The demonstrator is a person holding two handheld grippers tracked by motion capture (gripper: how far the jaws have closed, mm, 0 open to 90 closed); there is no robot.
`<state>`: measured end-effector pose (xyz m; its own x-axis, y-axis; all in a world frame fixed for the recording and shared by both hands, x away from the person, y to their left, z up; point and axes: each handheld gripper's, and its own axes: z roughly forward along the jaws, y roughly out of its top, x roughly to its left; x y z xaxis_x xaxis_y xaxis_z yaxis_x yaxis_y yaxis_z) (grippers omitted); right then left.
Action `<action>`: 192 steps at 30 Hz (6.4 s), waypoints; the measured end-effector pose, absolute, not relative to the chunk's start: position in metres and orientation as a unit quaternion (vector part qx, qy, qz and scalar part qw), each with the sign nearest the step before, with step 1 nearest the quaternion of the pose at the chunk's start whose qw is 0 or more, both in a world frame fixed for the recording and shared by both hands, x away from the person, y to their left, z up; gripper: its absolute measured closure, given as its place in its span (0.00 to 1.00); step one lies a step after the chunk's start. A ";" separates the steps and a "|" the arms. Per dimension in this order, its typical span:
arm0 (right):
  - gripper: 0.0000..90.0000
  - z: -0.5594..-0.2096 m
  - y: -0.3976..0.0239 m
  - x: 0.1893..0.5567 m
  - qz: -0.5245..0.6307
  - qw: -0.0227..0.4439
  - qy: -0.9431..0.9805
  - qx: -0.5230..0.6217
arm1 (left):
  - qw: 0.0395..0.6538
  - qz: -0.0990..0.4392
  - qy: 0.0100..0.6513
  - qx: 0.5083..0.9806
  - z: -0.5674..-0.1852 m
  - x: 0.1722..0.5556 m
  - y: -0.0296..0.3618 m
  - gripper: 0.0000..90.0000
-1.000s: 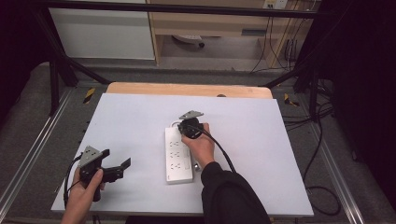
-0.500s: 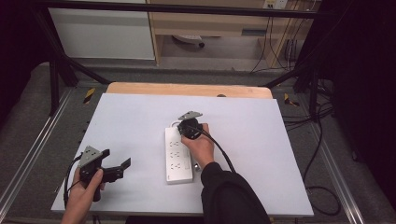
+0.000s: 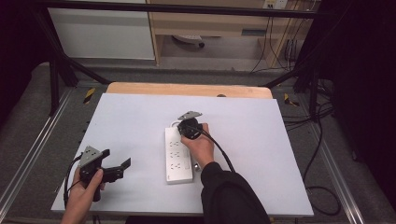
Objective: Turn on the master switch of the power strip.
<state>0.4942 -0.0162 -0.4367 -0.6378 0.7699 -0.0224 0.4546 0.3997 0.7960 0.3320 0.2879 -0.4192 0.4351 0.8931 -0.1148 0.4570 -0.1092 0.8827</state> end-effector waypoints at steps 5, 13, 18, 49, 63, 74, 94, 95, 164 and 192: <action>1.00 -0.436 -0.016 0.494 0.396 0.199 0.814 0.377 | 0.466 0.233 0.477 0.708 -0.419 0.332 0.288 0.08; 1.00 -0.436 -0.016 0.494 0.393 0.200 0.815 0.375 | 0.465 0.234 0.477 0.708 -0.419 0.332 0.288 0.08; 1.00 -0.436 -0.015 0.493 0.393 0.201 0.815 0.375 | 0.465 0.233 0.477 0.709 -0.419 0.332 0.288 0.08; 1.00 -0.435 -0.013 0.494 0.384 0.202 0.819 0.376 | 0.465 0.232 0.477 0.709 -0.420 0.332 0.287 0.08; 1.00 -0.434 -0.012 0.494 0.380 0.200 0.822 0.375 | 0.463 0.231 0.477 0.710 -0.420 0.332 0.287 0.08; 1.00 -0.434 -0.012 0.495 0.379 0.196 0.822 0.378 | 0.461 0.231 0.477 0.711 -0.420 0.332 0.288 0.08; 1.00 -0.433 -0.015 0.496 0.393 0.189 0.814 0.383 | 0.461 0.231 0.477 0.712 -0.420 0.332 0.288 0.08; 1.00 -0.433 -0.015 0.496 0.394 0.188 0.814 0.383 | 0.461 0.231 0.477 0.712 -0.420 0.332 0.288 0.08; 0.07 -0.366 -0.142 0.453 0.502 0.183 0.733 0.421 | 0.456 0.237 0.487 0.707 -0.420 0.331 0.292 0.08; 0.09 -0.373 -0.210 0.408 0.508 0.228 0.711 0.430 | 0.455 0.237 0.485 0.708 -0.420 0.330 0.292 0.08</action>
